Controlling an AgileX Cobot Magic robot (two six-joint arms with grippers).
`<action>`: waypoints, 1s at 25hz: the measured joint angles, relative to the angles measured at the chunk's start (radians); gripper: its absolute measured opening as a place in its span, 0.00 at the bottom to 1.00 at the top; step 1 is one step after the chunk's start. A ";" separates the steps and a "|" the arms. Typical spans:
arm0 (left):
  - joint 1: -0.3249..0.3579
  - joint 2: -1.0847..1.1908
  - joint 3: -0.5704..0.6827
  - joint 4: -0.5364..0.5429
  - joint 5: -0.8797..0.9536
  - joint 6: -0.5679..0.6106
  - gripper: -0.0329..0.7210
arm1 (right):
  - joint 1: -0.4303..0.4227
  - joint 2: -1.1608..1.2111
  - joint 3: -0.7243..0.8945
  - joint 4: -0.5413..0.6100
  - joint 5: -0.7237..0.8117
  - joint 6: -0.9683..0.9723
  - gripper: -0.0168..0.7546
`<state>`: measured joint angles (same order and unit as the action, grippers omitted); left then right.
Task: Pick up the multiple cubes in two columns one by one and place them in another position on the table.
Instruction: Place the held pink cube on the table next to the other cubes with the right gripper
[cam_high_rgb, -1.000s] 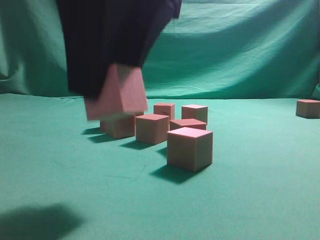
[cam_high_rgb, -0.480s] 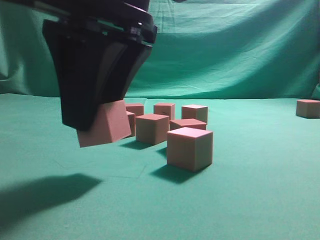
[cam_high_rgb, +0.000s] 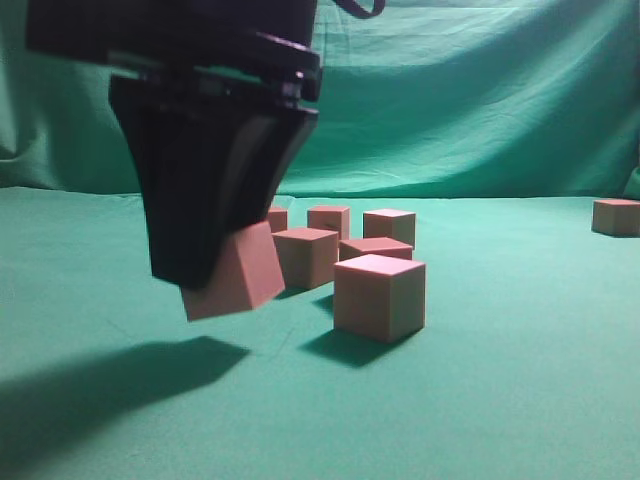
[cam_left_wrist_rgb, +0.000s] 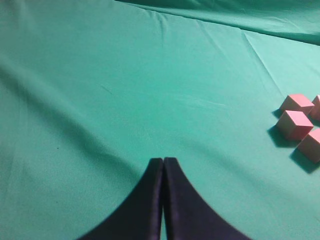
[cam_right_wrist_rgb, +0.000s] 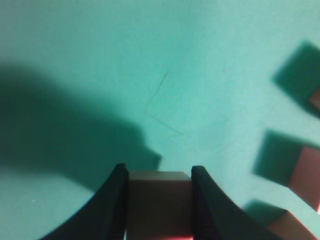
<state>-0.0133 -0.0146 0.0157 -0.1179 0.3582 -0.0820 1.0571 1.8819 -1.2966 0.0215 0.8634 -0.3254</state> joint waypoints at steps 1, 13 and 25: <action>0.000 0.000 0.000 0.000 0.000 0.000 0.04 | 0.000 0.008 0.000 0.000 0.000 0.000 0.35; 0.000 0.000 0.000 0.000 0.000 0.000 0.04 | 0.000 0.040 0.002 -0.004 -0.002 0.000 0.35; 0.000 0.000 0.000 0.000 0.000 0.000 0.04 | 0.000 0.051 -0.005 -0.024 0.007 0.000 0.35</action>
<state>-0.0133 -0.0146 0.0157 -0.1179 0.3582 -0.0820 1.0571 1.9325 -1.3021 -0.0023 0.8699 -0.3254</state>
